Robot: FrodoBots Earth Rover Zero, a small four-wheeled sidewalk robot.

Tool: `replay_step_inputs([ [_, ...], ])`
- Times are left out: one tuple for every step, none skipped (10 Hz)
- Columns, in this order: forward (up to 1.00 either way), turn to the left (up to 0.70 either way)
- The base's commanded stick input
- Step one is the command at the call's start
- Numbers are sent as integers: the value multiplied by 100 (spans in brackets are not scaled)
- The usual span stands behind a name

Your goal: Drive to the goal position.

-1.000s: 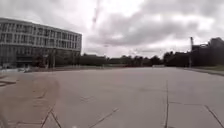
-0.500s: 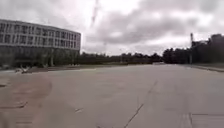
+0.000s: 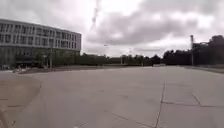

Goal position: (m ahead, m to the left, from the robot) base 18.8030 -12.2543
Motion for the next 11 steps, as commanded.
replay_step_inputs([
  [100,-19],
  [100,-4],
  [100,-18],
  [100,-8],
  [100,-14],
  [100,-10],
  [100,0],
  [100,-1],
  [100,-3],
  [100,-1],
  [100,-6],
])
